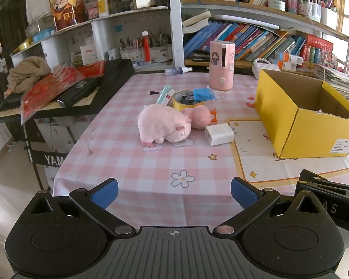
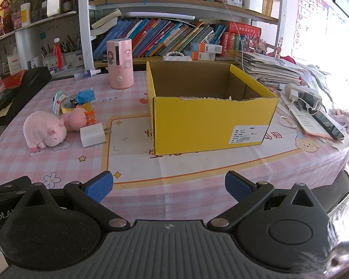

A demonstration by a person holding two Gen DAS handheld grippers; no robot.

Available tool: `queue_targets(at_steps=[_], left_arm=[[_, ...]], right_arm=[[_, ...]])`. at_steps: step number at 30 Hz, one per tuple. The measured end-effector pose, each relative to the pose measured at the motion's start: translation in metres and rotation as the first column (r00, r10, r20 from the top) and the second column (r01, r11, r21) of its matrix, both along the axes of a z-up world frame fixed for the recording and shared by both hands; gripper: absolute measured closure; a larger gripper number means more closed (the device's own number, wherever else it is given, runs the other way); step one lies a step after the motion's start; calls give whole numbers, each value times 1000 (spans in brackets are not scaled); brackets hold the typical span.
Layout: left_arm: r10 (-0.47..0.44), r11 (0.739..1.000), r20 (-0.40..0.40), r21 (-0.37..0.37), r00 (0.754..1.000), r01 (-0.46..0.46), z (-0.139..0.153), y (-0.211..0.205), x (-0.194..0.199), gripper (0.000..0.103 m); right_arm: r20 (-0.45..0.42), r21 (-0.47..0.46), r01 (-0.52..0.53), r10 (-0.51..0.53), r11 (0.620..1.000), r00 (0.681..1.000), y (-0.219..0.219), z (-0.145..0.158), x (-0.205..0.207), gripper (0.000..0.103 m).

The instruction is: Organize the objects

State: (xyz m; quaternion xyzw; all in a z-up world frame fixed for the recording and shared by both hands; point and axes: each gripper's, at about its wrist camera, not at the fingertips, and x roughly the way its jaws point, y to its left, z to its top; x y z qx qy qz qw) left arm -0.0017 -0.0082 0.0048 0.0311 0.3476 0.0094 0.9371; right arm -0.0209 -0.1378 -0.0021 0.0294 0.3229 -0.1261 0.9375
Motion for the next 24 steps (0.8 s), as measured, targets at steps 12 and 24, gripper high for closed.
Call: queue_targets(at_steps=[12,24], left_arm=[[-4,1000,0,1,1000,4,4,-3,-5,0],[-5,1000,-1,1,1000,5,2,-2,-2,0]], right_arm=[[0,0,1,-1,1000,1000,2,-2,3,0],[-2,1,0,0,1000,1000,-1,-1,4,0]])
